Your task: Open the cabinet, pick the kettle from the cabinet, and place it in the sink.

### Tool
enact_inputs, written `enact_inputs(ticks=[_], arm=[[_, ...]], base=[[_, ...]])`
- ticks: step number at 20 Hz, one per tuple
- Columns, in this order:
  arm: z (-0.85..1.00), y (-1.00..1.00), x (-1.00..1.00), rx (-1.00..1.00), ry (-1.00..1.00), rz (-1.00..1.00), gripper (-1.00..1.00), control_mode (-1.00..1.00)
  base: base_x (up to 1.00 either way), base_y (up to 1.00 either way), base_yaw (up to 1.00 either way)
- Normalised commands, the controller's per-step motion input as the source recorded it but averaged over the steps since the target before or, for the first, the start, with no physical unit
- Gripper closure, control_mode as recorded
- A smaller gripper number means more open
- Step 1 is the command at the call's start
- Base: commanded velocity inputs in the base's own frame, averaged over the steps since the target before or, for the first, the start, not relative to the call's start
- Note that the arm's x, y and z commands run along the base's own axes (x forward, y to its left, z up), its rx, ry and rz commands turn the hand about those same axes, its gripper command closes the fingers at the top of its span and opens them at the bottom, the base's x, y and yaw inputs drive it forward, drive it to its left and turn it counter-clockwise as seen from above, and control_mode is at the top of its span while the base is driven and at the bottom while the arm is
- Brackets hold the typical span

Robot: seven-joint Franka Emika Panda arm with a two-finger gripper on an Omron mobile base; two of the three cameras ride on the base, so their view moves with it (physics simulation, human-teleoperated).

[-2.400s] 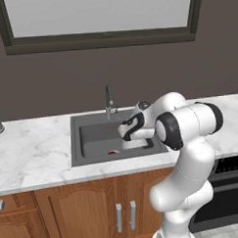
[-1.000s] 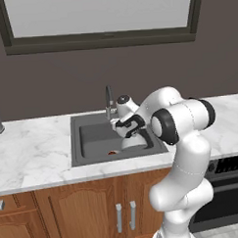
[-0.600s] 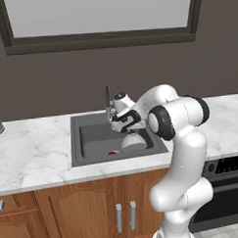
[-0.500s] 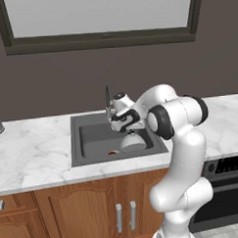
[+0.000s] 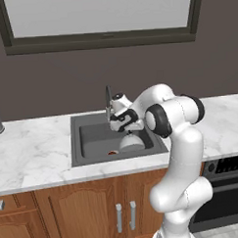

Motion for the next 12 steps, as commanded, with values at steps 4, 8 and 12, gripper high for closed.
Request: enact_inputs(ticks=[4, 8, 12], arm=[[-0.04, -0.02, 0.02, 0.0, -0.01, -0.04, 1.0, -1.0], [-0.02, -0.06, 0.08, 0.0, -0.02, -0.01, 1.0, -1.0], [-0.03, -0.1, 0.07, 0.0, -0.03, 0.0, 1.0, -1.0]], base=[[0.0, 0.0, 0.0], [0.0, 0.0, 0.0], [0.0, 0.0, 0.0]])
